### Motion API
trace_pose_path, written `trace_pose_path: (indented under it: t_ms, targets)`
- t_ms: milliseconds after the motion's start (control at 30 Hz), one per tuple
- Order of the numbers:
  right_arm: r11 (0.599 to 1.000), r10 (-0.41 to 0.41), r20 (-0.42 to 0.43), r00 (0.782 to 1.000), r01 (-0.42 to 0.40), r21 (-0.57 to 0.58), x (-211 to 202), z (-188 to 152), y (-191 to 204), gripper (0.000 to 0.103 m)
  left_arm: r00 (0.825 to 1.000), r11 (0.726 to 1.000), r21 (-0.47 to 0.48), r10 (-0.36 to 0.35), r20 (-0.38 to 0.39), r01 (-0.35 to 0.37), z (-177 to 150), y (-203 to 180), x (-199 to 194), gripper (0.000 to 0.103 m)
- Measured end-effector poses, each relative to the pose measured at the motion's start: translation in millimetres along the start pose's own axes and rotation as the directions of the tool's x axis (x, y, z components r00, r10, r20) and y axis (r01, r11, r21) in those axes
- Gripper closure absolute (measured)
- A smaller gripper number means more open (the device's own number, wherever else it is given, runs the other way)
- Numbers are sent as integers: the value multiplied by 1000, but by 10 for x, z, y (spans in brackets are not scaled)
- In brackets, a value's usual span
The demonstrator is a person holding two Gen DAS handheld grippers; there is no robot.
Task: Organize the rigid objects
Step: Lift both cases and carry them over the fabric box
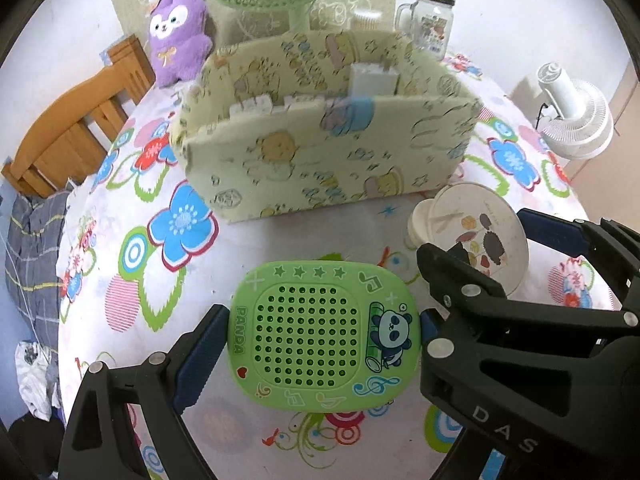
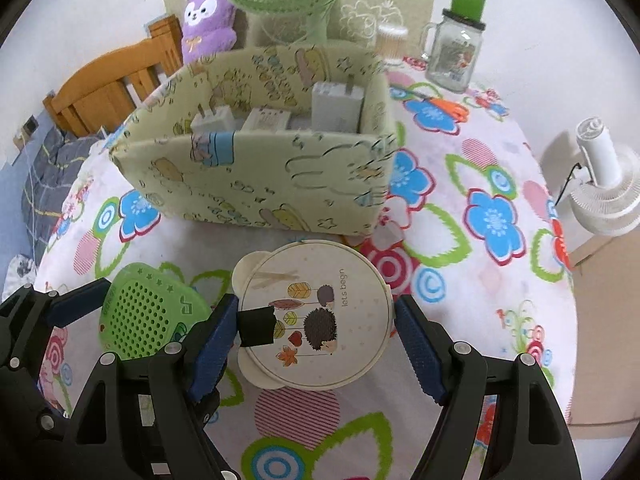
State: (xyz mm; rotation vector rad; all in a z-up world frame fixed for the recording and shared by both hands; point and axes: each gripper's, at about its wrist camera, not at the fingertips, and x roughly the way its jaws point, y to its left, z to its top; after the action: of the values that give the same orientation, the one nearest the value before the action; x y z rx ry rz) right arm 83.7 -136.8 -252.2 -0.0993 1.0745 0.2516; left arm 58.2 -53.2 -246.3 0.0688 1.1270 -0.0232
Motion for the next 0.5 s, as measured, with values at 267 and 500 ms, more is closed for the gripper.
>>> trace_pose_path:
  t_ms: [267, 500]
  targets:
    - [1000, -16, 46, 999, 16, 20, -258, 118, -107, 24, 999, 1000, 9, -6, 41, 5, 114, -30, -206, 8]
    - [999, -19, 73, 997, 17, 28, -438, 189, -107, 24, 998, 1000, 17, -5, 69, 4, 193, -51, -382, 8]
